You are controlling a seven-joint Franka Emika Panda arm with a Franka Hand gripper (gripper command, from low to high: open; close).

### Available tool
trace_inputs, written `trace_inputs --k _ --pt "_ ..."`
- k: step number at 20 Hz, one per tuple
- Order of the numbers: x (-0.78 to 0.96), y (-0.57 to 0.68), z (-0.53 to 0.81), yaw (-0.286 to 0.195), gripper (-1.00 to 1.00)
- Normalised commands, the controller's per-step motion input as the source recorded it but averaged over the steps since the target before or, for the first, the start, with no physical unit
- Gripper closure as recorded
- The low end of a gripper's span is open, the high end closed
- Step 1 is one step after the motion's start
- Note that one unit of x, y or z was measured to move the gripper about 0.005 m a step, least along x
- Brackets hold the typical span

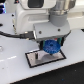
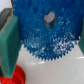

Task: Insert the blue gear onto the right peg, followed by the red gear

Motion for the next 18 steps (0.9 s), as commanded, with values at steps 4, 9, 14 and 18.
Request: trace_inputs --k 4,9,14,18 --pt "0.12 -0.01 0.01 0.000 1.00" --pt "0.45 0.11 0.27 0.000 1.00" --pt "0.32 0.20 0.28 0.000 1.00" --pt "0.14 -0.01 0.04 0.000 1.00"
